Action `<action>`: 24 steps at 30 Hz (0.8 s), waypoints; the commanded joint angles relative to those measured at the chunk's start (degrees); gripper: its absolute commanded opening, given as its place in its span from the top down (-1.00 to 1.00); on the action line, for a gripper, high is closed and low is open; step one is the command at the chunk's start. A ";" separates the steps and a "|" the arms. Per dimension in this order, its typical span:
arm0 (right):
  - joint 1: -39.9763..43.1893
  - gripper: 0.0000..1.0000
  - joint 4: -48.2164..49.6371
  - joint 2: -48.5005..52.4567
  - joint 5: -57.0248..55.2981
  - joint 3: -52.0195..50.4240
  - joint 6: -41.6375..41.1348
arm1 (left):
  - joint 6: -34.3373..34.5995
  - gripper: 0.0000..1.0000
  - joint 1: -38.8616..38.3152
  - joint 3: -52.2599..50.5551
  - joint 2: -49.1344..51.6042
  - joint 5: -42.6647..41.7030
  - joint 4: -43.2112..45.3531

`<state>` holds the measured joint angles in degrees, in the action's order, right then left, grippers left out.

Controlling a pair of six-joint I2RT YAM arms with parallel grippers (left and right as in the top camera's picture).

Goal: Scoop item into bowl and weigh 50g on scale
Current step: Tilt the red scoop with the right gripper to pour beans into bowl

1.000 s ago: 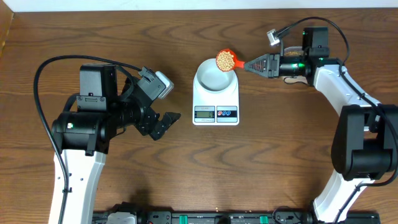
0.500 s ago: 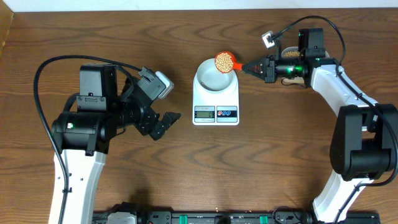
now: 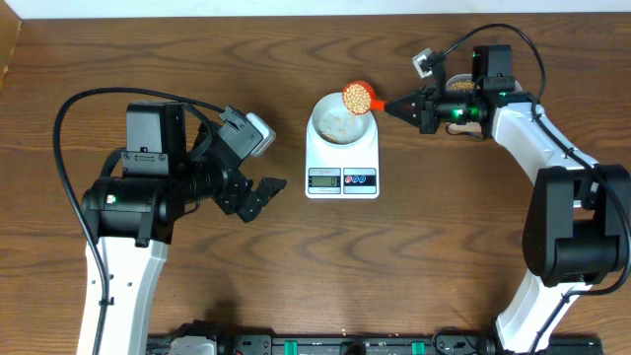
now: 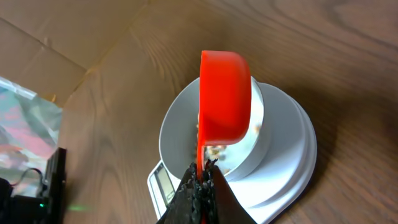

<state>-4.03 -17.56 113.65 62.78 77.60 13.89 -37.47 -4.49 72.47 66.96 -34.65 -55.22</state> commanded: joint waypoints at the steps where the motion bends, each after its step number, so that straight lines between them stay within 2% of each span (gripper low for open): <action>1: -1.33 0.98 0.00 0.26 0.46 0.28 4.92 | 0.26 -0.98 0.35 1.64 -0.31 -1.36 0.00; 7: -2.45 0.98 0.00 0.26 -2.89 0.28 6.64 | 0.26 -0.98 0.35 1.64 -0.31 -1.36 0.00; 17: -2.51 0.98 0.50 -0.61 0.98 0.33 6.75 | 0.26 -0.98 0.35 1.64 -0.31 -1.36 -0.02; 21: -2.51 0.98 0.39 -0.92 -2.75 0.33 6.78 | 0.26 -0.98 0.35 1.64 -0.31 -1.36 0.00; 24: -2.40 0.98 0.44 -1.99 -1.09 0.33 6.75 | 0.26 -0.98 0.35 1.64 -0.31 -1.36 0.00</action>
<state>-6.31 -17.08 113.65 59.94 77.60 19.55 -37.47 -4.49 72.47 66.96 -34.65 -55.22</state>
